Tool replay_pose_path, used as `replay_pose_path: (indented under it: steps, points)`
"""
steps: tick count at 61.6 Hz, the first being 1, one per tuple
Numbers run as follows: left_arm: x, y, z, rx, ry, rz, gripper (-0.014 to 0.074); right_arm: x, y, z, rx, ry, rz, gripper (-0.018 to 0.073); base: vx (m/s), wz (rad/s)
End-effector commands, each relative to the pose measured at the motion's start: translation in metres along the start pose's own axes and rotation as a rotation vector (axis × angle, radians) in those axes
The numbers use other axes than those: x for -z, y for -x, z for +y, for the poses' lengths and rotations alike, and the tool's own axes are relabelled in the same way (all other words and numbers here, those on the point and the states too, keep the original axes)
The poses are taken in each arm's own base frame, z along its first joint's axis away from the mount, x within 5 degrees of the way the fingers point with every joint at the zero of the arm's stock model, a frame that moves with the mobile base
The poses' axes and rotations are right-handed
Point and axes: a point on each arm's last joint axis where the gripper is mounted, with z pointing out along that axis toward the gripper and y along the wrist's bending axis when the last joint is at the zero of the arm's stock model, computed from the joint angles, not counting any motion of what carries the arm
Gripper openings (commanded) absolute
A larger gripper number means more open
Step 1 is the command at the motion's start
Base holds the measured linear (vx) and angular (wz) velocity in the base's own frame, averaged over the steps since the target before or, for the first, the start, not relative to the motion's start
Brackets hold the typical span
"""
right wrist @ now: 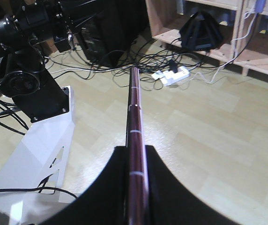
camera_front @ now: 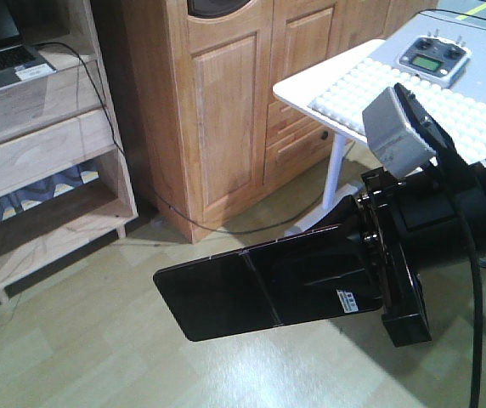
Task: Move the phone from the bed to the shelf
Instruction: 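Keep holding the phone while driving toward the wooden shelf, then bring the held black phone up to the shelf beside the laptop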
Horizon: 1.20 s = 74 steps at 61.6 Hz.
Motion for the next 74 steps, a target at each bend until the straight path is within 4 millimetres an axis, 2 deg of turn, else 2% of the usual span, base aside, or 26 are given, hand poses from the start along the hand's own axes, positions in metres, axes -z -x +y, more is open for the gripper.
replay_pose_path:
  steps: [1,33,74]
  points:
    - [0.0022,0.0154,0.0,0.019,-0.004,-0.104,0.0001,0.0091,0.0142,0.0166,0.019,0.072,-0.08,-0.0002,0.43,0.05]
    - [0.0022,0.0154,0.0,0.019,-0.004,-0.104,0.0001,0.0091,0.0142,0.0167,0.019,0.073,-0.08,-0.0002,0.44,0.17]
    - [0.0022,0.0154,0.0,0.019,-0.004,-0.104,0.0001,0.0091,0.0142,0.0166,0.019,0.072,-0.081,-0.0002,0.39,0.45]
